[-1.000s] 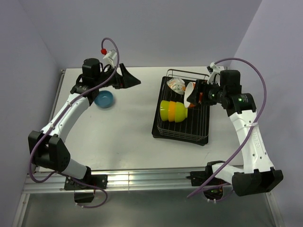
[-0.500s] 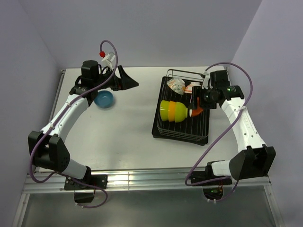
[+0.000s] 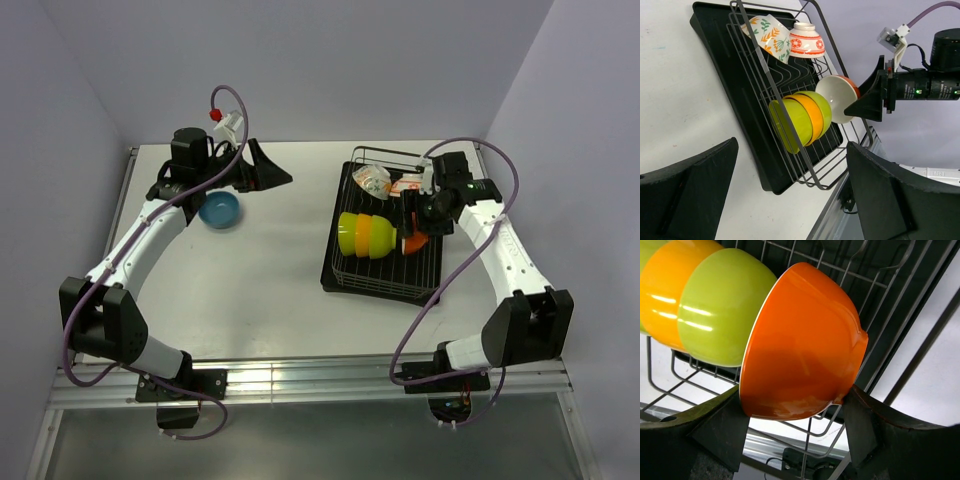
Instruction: Load the bowls into the dish rack
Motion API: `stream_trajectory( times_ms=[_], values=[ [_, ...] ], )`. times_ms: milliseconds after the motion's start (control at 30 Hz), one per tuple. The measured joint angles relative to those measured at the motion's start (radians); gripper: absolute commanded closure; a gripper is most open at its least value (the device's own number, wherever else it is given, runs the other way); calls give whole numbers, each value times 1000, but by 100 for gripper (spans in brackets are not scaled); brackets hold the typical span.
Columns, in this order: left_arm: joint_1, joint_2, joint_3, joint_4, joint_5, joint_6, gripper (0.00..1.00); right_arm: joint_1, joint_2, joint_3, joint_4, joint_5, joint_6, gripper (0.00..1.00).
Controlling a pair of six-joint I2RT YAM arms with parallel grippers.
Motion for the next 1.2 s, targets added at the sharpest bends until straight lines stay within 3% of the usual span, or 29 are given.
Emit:
stream_trajectory(
  times_ms=[433,533,633,667,767,1000,1200],
  values=[
    [2,0,0,0,6,0,5,34,48,-29,25,34,0,80],
    [3,0,0,0,6,0,5,46,62,-30,31,48,4,71],
    [4,0,-1,0,6,0,5,56,72,-30,35,52,7,49],
    [5,0,-2,0,6,0,5,59,74,-31,35,51,8,38],
    [8,0,-6,-1,6,0,5,66,74,-31,35,51,14,24],
    [13,0,-6,-3,6,0,5,77,74,-31,35,32,31,5],
    [18,0,-6,-9,6,6,4,77,74,-30,34,16,33,2]
  ],
)
